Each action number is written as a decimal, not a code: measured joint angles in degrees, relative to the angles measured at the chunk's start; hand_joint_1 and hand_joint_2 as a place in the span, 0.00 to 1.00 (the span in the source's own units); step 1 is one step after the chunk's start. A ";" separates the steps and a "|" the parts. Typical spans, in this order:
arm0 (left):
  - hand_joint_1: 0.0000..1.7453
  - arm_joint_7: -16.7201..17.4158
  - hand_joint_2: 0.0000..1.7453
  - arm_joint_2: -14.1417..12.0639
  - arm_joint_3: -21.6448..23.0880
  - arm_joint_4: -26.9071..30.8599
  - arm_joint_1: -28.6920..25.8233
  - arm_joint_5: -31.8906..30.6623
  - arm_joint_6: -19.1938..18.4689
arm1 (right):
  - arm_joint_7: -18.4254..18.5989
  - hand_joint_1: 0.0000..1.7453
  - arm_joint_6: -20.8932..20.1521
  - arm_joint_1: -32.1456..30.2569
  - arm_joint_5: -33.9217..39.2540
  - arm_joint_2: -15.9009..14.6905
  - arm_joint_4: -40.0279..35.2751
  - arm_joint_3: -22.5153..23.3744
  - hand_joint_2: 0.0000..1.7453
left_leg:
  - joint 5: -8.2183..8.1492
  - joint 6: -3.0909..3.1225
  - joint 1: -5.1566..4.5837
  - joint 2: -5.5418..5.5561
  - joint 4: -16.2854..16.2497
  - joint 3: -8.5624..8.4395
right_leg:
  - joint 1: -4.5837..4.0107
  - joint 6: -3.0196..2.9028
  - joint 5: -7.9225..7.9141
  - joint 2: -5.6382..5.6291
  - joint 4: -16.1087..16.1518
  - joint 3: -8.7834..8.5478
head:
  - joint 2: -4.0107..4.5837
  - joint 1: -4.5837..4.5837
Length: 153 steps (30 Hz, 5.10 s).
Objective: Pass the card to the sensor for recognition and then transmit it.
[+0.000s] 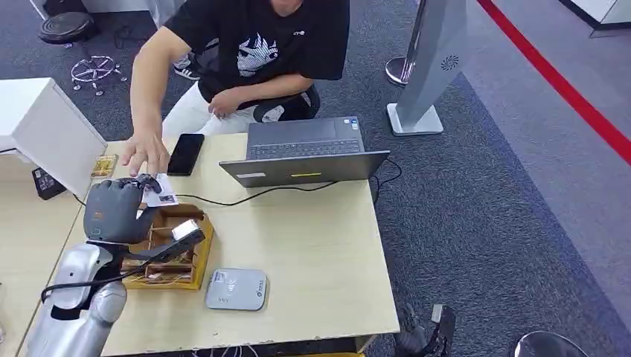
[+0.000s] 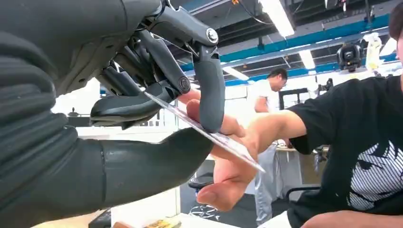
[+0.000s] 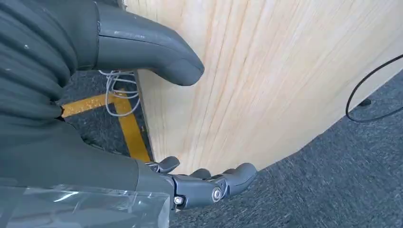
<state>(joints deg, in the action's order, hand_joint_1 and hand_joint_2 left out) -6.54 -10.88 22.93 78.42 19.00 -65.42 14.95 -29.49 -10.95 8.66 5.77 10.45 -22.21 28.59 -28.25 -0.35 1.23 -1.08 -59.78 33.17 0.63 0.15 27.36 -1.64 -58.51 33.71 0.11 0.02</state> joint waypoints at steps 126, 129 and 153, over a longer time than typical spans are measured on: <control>1.00 6.14 1.00 -2.21 -0.90 7.04 -23.89 -14.36 2.47 | -0.96 0.00 -2.16 -2.64 -1.99 0.55 -1.38 4.74 1.00 | -0.03 -0.09 -0.07 0.48 0.04 0.23 | 0.08 -0.03 0.05 0.56 0.10 0.00 | -0.02 0.00; 1.00 6.14 1.00 -2.19 -0.90 7.04 -23.88 -14.27 2.21 | -0.83 0.00 -2.23 -2.64 -2.01 0.57 -1.38 4.81 1.00 | -0.03 -0.09 -0.07 0.48 0.04 0.23 | 0.08 -0.03 0.05 0.56 0.10 0.00 | -0.02 0.00; 1.00 0.81 1.00 -8.96 -7.21 18.99 -8.33 -7.67 0.22 | -0.33 0.00 -2.25 -2.61 -3.93 0.66 -1.36 4.92 1.00 | 0.23 -0.16 -0.05 0.69 0.03 0.26 | 0.07 -0.06 -0.05 0.71 0.05 -0.01 | -0.02 0.00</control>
<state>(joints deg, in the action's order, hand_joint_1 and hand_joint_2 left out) -5.73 -19.84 15.71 97.41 10.66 -73.09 15.17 -29.81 -13.20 6.05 1.84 11.10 -23.56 33.51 -28.02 -0.52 1.18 -0.39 -59.75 33.43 0.70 0.09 27.32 -0.92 -58.45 33.70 0.09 0.02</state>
